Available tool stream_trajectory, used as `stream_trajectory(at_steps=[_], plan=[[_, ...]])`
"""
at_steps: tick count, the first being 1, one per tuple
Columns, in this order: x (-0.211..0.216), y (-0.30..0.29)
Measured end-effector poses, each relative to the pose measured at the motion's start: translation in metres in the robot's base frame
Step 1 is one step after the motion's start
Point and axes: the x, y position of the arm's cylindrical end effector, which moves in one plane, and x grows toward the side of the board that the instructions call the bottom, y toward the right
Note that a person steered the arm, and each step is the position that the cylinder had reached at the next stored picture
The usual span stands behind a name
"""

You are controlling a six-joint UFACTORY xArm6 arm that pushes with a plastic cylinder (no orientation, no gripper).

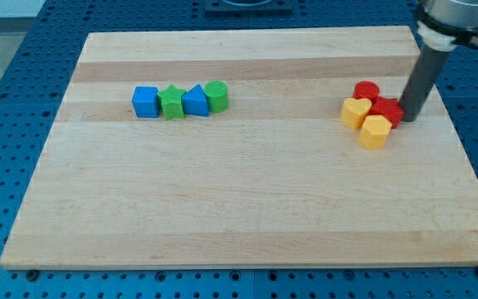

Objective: Move the yellow hexagon to the bottom center

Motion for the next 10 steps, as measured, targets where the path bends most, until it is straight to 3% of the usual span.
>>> stream_trajectory(at_steps=[4, 6, 10], plan=[[0.061, -0.052], [0.061, -0.093], [0.049, -0.111]])
